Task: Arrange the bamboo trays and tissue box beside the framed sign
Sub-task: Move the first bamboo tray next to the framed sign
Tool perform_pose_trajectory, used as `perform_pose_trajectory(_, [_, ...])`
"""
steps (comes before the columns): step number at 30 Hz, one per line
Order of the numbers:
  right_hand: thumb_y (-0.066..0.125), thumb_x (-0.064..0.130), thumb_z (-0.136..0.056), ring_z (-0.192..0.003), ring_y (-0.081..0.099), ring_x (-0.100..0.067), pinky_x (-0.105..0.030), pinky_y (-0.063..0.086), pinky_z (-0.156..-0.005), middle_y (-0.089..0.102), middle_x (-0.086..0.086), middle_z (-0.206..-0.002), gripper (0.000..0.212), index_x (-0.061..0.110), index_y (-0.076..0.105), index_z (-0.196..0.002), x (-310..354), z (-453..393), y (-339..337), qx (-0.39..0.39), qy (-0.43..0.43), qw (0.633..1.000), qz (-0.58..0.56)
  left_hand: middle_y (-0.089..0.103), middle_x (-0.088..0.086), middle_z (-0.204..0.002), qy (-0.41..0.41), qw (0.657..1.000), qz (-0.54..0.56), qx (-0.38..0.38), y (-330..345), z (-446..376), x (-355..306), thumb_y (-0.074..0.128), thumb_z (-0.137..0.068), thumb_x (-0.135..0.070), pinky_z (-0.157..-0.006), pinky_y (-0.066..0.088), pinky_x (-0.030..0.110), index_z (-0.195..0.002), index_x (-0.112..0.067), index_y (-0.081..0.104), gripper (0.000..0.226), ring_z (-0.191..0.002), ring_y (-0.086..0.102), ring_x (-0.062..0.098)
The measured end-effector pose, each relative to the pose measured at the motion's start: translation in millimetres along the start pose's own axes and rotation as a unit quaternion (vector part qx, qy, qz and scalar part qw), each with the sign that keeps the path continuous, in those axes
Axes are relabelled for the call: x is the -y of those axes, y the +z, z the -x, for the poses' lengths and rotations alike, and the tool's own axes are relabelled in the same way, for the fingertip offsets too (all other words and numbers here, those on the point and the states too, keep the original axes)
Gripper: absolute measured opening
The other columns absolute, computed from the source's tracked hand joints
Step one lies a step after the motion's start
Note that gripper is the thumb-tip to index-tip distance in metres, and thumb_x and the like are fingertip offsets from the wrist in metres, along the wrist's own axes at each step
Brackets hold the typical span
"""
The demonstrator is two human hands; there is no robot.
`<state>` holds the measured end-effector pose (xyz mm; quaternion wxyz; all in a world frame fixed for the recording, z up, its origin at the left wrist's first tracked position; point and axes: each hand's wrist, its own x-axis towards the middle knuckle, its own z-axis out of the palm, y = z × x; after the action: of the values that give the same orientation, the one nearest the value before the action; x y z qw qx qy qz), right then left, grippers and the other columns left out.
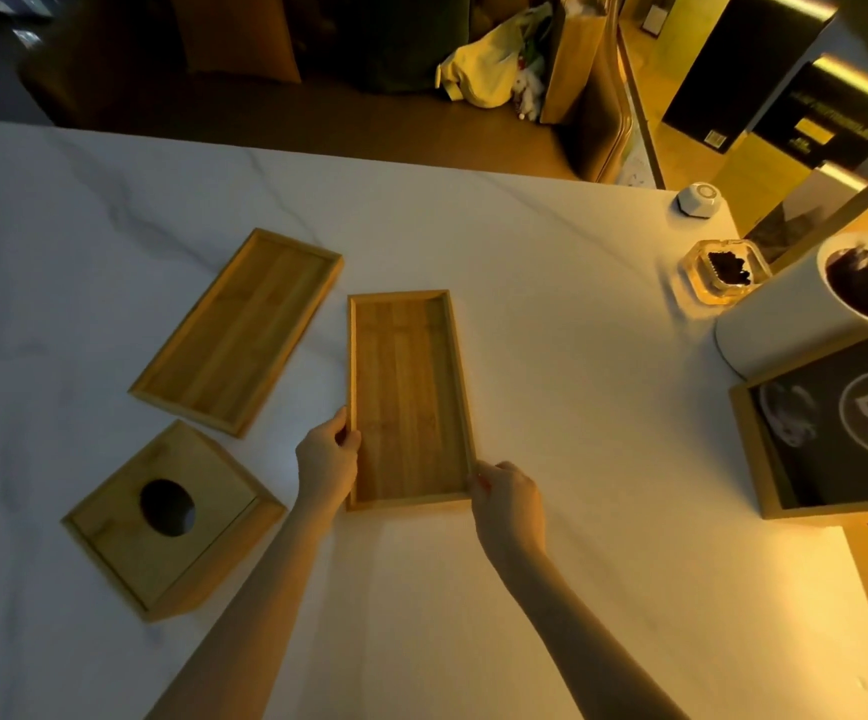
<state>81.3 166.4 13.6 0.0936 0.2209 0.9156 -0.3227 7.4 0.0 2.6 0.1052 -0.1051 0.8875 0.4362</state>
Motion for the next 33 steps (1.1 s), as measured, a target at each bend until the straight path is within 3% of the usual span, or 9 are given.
perform_pose_trajectory(5, [0.054,0.005,-0.086,-0.078,0.065,-0.026,-0.041,0.057,-0.075,0.068,-0.013,-0.086,0.018,0.002,0.065,-0.099,-4,-5,-19,0.058,0.069,0.975,-0.203,0.061,0.005,-0.101,-0.037,0.99,0.11,0.085,-12,2,0,0.049,-0.088,-0.01,-0.072,0.048,0.024,-0.126,-0.014,0.046,0.039,-0.09,0.058,0.018])
perform_pose_trajectory(8, [0.058,0.003,-0.083,-0.085,0.063,-0.017,-0.026,0.056,-0.068,0.065,-0.003,-0.091,0.026,0.004,0.06,-0.11,-7,-4,-34,0.126,0.089,0.931,-0.332,0.063,-0.003,-0.094,-0.055,0.979,0.171,0.099,-20,6,-6,0.05,-0.087,-0.008,-0.075,0.05,0.026,-0.124,-0.014,0.049,0.037,-0.095,0.059,0.019])
perform_pose_trajectory(11, [0.06,0.008,-0.083,-0.086,0.06,-0.005,-0.014,0.049,-0.062,0.065,0.009,-0.09,0.025,0.01,0.061,-0.108,-10,2,-48,0.128,0.045,0.933,-0.333,0.06,0.006,-0.108,-0.057,0.973,0.192,0.114,-27,14,-20,0.049,-0.088,-0.01,-0.094,0.048,0.044,-0.125,-0.011,0.047,0.037,-0.107,0.056,0.027])
perform_pose_trajectory(14, [0.06,0.007,-0.083,-0.083,0.062,-0.005,-0.011,0.051,-0.058,0.065,0.009,-0.088,0.024,0.011,0.061,-0.107,-18,10,-61,0.112,0.028,0.928,-0.353,0.057,0.011,-0.119,-0.05,0.968,0.212,0.122,-28,25,-36,0.049,-0.087,-0.01,-0.099,0.043,0.054,-0.127,-0.009,0.045,0.04,-0.111,0.054,0.031])
perform_pose_trajectory(23, [0.062,0.01,-0.083,-0.088,0.064,-0.01,-0.02,0.053,-0.075,0.068,0.006,-0.092,0.026,0.008,0.062,-0.109,-48,35,-116,0.032,-0.017,0.928,-0.371,0.06,0.0,-0.106,0.016,0.967,0.237,0.096,-1,57,-93,0.055,-0.085,-0.012,-0.084,0.049,0.041,-0.121,-0.009,0.052,0.037,-0.097,0.058,0.025])
perform_pose_trajectory(27, [0.062,0.006,-0.082,-0.092,0.064,-0.017,-0.033,0.052,-0.086,0.069,-0.002,-0.095,0.025,0.004,0.063,-0.108,-67,43,-142,-0.007,-0.017,0.924,-0.381,0.061,0.002,-0.107,0.049,0.967,0.23,0.101,21,68,-120,0.056,-0.084,-0.012,-0.089,0.048,0.049,-0.12,-0.007,0.053,0.037,-0.099,0.059,0.03])
perform_pose_trajectory(33, [0.061,0.01,-0.083,-0.094,0.063,-0.016,-0.033,0.051,-0.087,0.07,-0.003,-0.097,0.023,0.01,0.065,-0.107,-106,42,-166,-0.042,0.007,0.929,-0.367,0.062,0.0,-0.103,0.088,0.972,0.185,0.112,67,74,-152,0.056,-0.084,-0.015,-0.089,0.049,0.05,-0.118,-0.009,0.055,0.034,-0.092,0.06,0.026])
